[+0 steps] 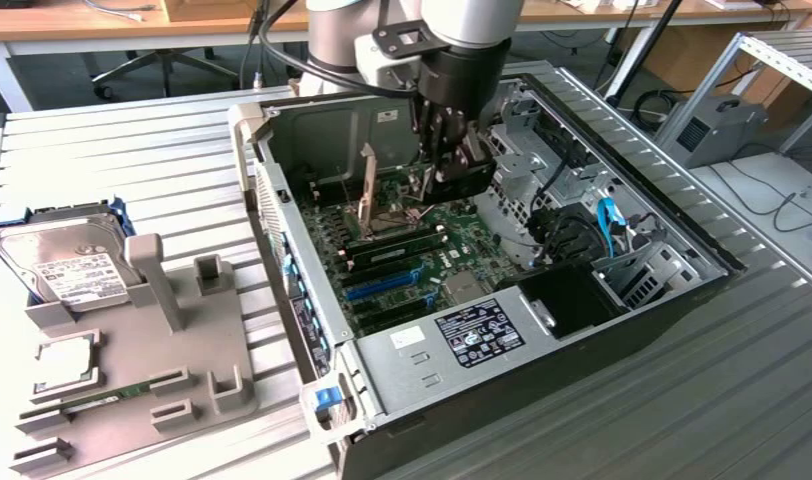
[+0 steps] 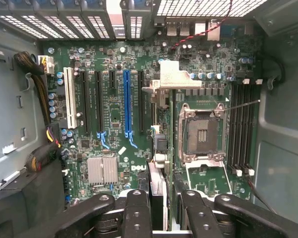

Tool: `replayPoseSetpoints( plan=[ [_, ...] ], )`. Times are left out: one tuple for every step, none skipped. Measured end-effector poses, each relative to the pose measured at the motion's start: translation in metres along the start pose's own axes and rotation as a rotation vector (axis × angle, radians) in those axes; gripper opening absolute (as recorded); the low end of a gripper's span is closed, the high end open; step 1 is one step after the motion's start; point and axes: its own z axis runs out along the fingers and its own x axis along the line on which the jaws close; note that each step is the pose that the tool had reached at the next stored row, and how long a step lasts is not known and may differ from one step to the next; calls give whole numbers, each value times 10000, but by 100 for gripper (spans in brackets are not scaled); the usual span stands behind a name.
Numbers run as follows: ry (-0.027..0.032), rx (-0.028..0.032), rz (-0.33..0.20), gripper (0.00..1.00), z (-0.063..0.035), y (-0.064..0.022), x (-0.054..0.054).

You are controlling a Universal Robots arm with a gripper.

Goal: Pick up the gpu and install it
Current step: 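Insert the gpu into the slot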

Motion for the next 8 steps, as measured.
replayPoseSetpoints(
  plan=[
    [0,0,0,29,3,0,0],
    [0,0,0,29,7,0,1],
    [0,0,0,29,10,1,2],
    [0,0,0,29,13,1,3],
    [-1,0,0,29,17,1,3],
    [0,0,0,29,21,2,4],
    [0,0,0,29,24,2,4],
    [0,0,0,29,28,2,5]
  ],
)
